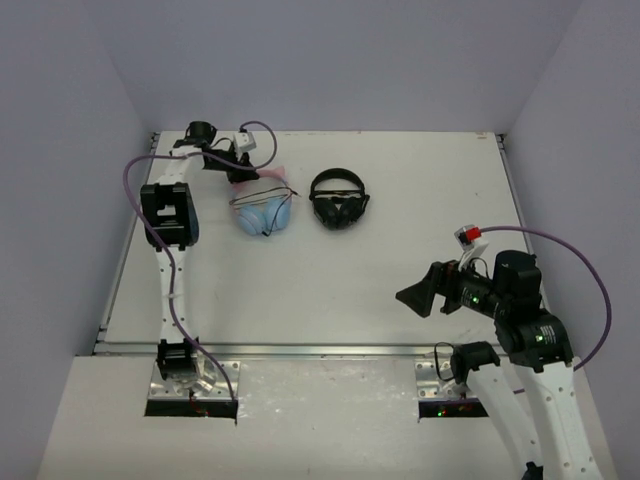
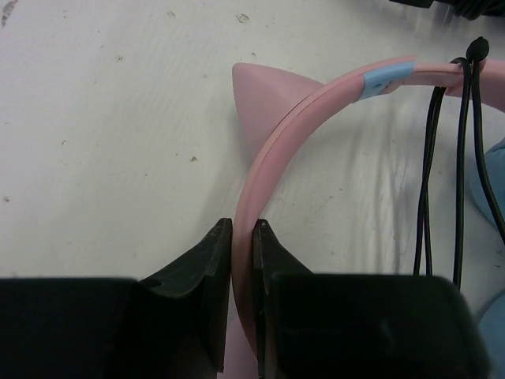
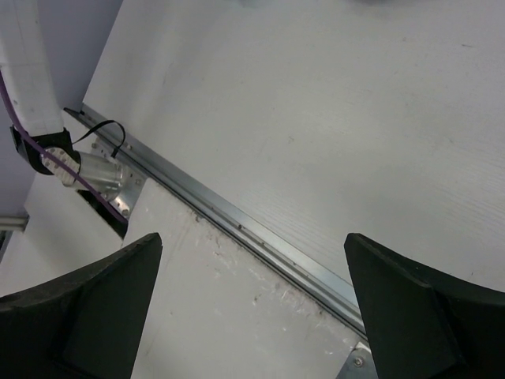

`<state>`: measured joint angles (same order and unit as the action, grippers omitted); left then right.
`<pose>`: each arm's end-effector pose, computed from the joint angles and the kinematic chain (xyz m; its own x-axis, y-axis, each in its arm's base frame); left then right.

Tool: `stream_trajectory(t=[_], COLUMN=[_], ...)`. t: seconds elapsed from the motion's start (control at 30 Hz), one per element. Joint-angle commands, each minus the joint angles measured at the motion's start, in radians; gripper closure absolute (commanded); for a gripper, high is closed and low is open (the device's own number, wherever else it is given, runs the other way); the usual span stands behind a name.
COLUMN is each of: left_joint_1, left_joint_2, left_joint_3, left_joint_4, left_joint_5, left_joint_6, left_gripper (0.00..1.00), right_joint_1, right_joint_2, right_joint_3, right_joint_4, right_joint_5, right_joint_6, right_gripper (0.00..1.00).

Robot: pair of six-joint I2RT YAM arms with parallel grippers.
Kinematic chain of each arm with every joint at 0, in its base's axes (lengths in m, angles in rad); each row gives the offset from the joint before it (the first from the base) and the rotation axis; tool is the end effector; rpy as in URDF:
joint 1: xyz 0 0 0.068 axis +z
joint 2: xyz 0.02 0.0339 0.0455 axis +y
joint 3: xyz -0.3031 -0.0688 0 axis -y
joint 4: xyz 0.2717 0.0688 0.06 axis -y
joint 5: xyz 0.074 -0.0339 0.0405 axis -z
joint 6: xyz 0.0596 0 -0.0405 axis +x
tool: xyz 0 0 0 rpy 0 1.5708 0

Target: Wrap the headphones

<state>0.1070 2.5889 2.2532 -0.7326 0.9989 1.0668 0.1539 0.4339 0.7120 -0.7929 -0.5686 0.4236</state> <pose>0.6073 0.0148 0.1466 -0.1188 0.4639 -0.8779 0.9296 0.3627 0.0658 0.0918 0.0467 0.3120 -0.6870 0.2439 -0.6845 -0.3400 0.7246 0.5995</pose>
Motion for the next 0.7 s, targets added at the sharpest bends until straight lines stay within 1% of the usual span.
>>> stream_trajectory(t=[0.0,0.07,0.1,0.13,0.27,0.33,0.4,0.53,0.57,0.63,0.67], left_joint_1=[-0.019,-0.036,-0.055,-0.061,-0.056,-0.056,-0.062,-0.067,-0.069,-0.067,-0.064], left_joint_2=[-0.004,-0.013,-0.030,-0.038,-0.012,-0.019,-0.021,-0.021,-0.024,-0.035,-0.048], left_joint_3=[0.049,0.011,-0.016,-0.062,-0.054,-0.081,-0.092,-0.107,-0.115,-0.145,-0.158], left_joint_4=[-0.037,-0.057,-0.054,-0.032,-0.007,0.062,0.084,0.139,0.163,0.208,0.222], left_joint_5=[0.069,0.055,0.012,-0.005,-0.014,0.012,0.023,-0.022,-0.035,-0.083,-0.104], left_joint_6=[0.142,0.228,0.283,0.294,0.306,0.300,0.302,0.302,0.302,0.305,0.305], left_gripper=[0.97,0.98,0.98,0.99,0.98,0.94,0.94,0.92,0.90,0.80,0.79], right_joint_1=[0.007,0.007,0.007,0.007,0.009,0.007,0.007,0.007,0.007,0.007,0.007], right_joint_2=[0.034,0.040,0.043,0.045,0.045,0.040,0.049,0.060,0.057,0.055,0.057], right_joint_3=[0.012,0.000,-0.005,-0.012,-0.037,-0.077,-0.104,-0.112,-0.115,-0.117,-0.118], right_joint_4=[0.021,0.027,0.029,0.032,0.046,0.057,0.070,0.090,0.102,0.109,0.112], right_joint_5=[-0.027,-0.013,0.001,0.006,0.001,0.006,0.006,0.006,0.010,0.018,0.016], right_joint_6=[-0.014,-0.017,-0.019,-0.019,-0.009,0.000,0.017,0.033,0.040,0.044,0.049], right_gripper=[0.01,0.01,0.01,0.01,0.01,0.01,0.01,0.01,0.01,0.01,0.01])
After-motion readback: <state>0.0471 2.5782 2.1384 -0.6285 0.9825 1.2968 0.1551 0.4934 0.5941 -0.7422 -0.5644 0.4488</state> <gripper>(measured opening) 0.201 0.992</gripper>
